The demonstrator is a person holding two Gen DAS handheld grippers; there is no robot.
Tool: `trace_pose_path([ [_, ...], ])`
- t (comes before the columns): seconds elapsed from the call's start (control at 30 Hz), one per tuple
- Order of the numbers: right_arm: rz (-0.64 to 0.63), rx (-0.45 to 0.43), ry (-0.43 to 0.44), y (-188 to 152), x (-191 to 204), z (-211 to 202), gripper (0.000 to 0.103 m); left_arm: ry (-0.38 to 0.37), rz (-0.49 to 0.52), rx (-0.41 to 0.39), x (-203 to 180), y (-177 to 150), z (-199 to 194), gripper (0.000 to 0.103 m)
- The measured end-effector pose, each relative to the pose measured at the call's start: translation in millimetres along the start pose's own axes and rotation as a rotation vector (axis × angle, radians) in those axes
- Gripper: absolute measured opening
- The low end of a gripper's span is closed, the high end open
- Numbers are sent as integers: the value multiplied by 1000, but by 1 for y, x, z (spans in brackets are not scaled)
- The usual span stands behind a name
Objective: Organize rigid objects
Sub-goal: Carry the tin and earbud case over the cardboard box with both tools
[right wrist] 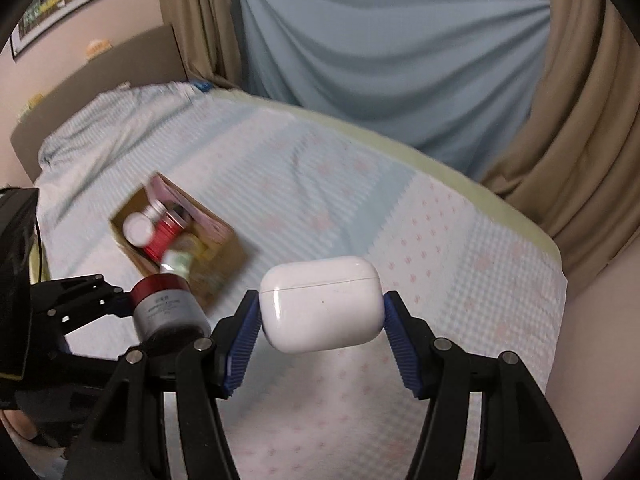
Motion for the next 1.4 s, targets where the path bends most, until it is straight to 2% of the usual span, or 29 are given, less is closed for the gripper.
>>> trace_pose_path([
  [0.1,12,-21,23,14,31,-15,57,26,-20,-18,29,6,-25,41],
  [0.27,44,-23,46,26,83,-16,57,50,-38,-29,90,8,-61,41],
  [0.43,101,-22,53,37,139,0,57,33,-66,-20,164,6,-81,41],
  [0.67,263,-36,48,58,204,43,57,39,12,29,274,8,-95,40],
  [0.8,349,-9,23,61,229,78,57,22,52,70,325,1,-81,39],
  [0.93,420,39,-2,51,244,119,57,-23,66,114,359,-7,-44,39],
  [1.1,513,114,-44,29,243,169,57,-54,55,179,376,-20,6,39],
  [1.4,596,241,-113,-3,212,247,57,-62,53,282,403,-38,81,39],
])
Point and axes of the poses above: each gripper's, at about its wrist camera, not at the fingertips, and z roughly the way its jaws point, x to its left, y to its top, the point moved 9 cm from there along z, roughly the way its jaws point, and after that the axes turned 12 degrees about z, right-handed, at the moved point
